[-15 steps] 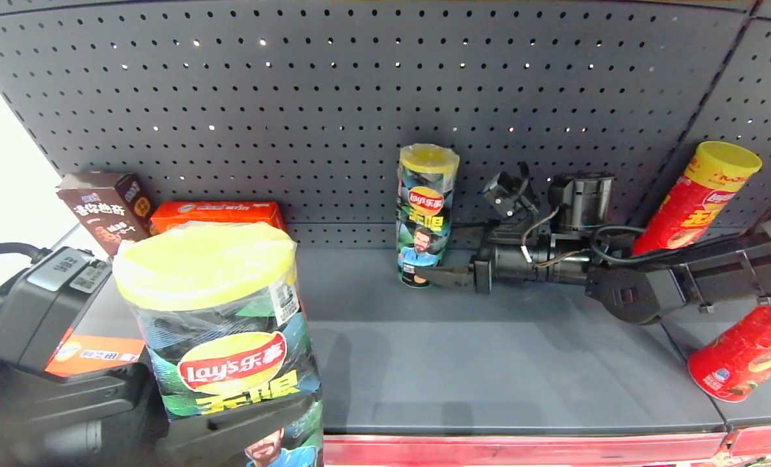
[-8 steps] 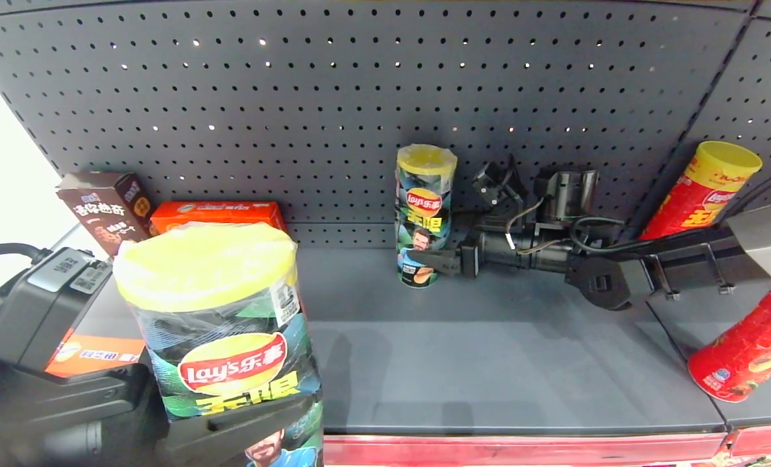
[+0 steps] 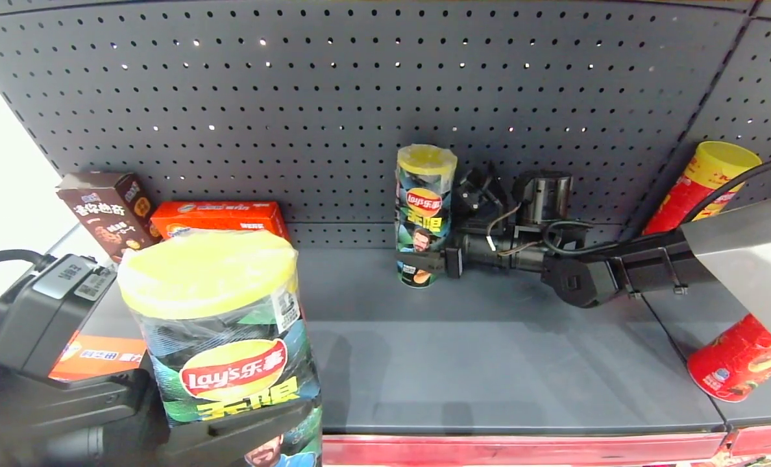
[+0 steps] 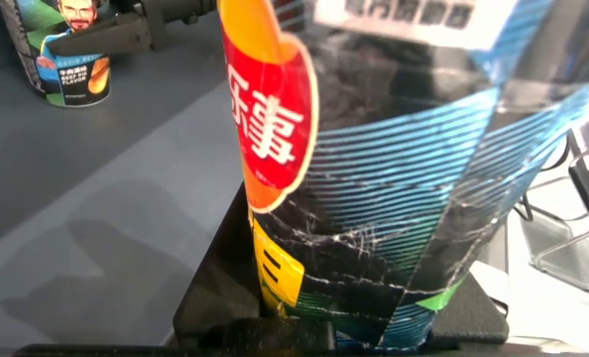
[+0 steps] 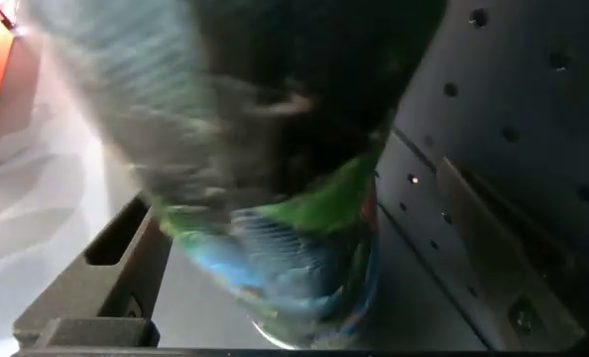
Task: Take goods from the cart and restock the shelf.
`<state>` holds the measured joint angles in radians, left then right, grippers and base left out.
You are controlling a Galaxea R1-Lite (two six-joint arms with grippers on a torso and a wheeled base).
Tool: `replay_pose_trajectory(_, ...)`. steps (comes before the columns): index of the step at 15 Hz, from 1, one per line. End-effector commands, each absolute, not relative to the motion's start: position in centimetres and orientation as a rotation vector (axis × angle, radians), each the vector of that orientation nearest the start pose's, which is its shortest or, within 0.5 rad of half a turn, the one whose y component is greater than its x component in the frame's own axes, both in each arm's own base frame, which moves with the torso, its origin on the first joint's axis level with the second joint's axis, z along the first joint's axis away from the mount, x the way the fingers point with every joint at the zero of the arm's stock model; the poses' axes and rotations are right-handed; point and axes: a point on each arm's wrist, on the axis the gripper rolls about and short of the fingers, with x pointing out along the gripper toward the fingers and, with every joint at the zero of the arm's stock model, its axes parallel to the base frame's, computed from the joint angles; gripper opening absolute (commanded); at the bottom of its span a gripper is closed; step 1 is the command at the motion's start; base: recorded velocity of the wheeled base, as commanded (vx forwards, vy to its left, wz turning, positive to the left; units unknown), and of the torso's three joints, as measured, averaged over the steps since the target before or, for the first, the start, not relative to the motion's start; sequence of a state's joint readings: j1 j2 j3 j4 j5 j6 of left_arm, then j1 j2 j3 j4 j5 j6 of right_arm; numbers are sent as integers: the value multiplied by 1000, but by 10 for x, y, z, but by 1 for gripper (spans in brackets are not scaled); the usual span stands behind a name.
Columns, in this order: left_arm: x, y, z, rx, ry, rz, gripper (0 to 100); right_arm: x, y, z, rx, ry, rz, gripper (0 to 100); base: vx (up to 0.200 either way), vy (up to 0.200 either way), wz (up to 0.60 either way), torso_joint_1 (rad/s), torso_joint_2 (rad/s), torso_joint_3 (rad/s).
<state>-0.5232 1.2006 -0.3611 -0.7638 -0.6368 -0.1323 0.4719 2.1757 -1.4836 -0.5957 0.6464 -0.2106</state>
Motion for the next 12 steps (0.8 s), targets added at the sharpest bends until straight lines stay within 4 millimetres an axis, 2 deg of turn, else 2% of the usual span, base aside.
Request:
replay_pose_trajectory(1, 134, -93, 192, -123, 160, -1152, 0, 396, 219, 181, -173, -8, 1118, 100, 0, 0, 0, 0, 0, 0)
replay_pose_trajectory(4, 134, -93, 192, -121, 159, -1152, 0, 393, 221, 185, -172, -16, 1120, 100, 0, 0, 0, 0, 0, 0)
replay_pose_trajectory(7, 133, -92, 190, -123, 168, -1151, 0, 380, 219, 195, -171, -24, 1136, 100, 0, 0, 0, 0, 0, 0)
replay_pose_trajectory(11, 133, -92, 189, -123, 173, -1151, 0, 378, 221, 190, -171, -15, 1149, 100, 0, 0, 0, 0, 0, 0)
replay_pose_trajectory(12, 133, -92, 189, -122, 169, -1150, 0, 380, 223, 187, -170, -25, 1158, 0, 0, 0, 0, 0, 0, 0)
